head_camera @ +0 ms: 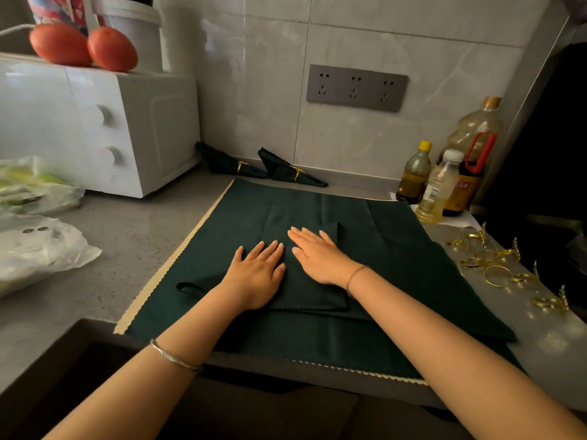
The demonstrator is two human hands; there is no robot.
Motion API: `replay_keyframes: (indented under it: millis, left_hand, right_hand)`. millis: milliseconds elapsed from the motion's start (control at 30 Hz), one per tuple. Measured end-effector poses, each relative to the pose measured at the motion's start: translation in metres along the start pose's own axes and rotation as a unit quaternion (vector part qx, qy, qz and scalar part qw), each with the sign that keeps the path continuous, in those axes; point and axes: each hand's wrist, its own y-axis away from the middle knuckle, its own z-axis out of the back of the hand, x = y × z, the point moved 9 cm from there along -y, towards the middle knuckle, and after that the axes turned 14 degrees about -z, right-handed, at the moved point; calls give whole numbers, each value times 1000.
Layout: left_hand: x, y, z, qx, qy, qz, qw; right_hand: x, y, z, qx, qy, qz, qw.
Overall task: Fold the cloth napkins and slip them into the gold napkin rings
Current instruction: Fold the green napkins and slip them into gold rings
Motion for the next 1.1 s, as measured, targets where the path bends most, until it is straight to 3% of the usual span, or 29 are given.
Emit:
replay_keyframes:
  millis: [500,700,867,1100]
  left_hand:
    - [5,0,-3,16,2,-1,1000]
    - [4,-8,-3,69,15,23,997]
    - [-25,-35,4,18,31,-16,999]
    - [-46,-54,-9,-18,19,-7,1000]
  right_hand:
    - [-85,-38,-11,21,2,-123,992]
    - [-123,-38,29,9,-159,-143,977]
    - [-168,-36,33,72,-104,-176,976]
    - [-188,-44,41,47,-84,-216,972]
